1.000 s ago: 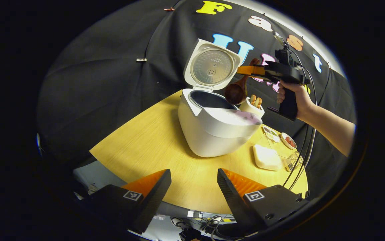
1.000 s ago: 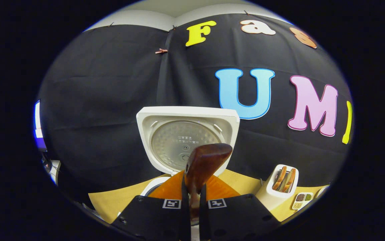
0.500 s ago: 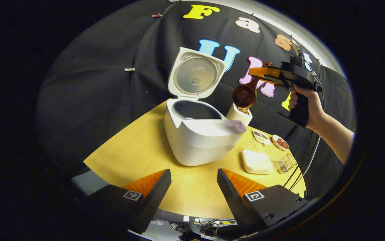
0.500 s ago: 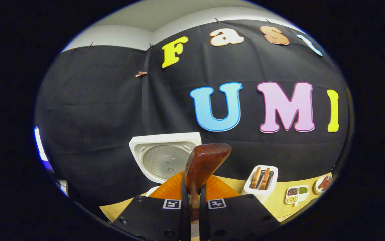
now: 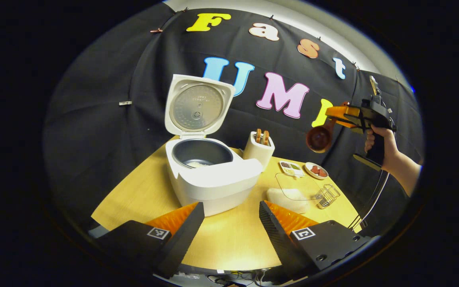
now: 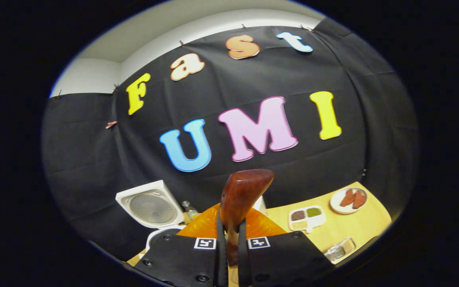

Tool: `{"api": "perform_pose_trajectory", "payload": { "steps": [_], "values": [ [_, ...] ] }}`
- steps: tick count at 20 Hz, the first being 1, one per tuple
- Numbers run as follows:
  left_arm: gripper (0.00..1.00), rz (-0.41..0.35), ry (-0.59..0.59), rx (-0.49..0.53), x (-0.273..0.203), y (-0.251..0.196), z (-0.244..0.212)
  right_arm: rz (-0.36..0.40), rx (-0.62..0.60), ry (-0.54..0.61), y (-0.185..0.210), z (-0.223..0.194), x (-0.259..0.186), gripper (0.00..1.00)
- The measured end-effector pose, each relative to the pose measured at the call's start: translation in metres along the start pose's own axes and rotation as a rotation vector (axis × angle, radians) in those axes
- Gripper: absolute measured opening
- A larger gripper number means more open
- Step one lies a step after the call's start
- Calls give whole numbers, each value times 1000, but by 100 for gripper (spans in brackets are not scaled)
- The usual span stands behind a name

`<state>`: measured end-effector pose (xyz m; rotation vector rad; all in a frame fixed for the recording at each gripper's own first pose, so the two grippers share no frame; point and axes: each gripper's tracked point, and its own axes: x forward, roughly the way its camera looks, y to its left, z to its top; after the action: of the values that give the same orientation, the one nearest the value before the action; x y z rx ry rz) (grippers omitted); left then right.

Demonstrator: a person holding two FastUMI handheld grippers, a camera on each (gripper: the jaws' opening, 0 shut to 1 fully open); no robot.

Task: Close the left gripper, press the button to open the rice cooker; take a wooden spoon from the chopstick holder with the right hand, scoop a spoonful of rice and pour it into the rice cooker, then put the wooden spoon back into the chopstick holder.

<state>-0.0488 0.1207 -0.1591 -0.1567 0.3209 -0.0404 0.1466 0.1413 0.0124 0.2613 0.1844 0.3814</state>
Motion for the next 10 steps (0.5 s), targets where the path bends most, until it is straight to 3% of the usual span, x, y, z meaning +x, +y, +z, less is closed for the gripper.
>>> {"api": "perform_pose_trajectory", "payload": {
  "steps": [6,10],
  "values": [
    [96,42,33,-19,21,-26,-9,-164,125,9,-128,13,-25,14],
    [96,68,40,-6,41,-50,-1,-257,152,53,-205,-11,-25,14]
  ]
}}
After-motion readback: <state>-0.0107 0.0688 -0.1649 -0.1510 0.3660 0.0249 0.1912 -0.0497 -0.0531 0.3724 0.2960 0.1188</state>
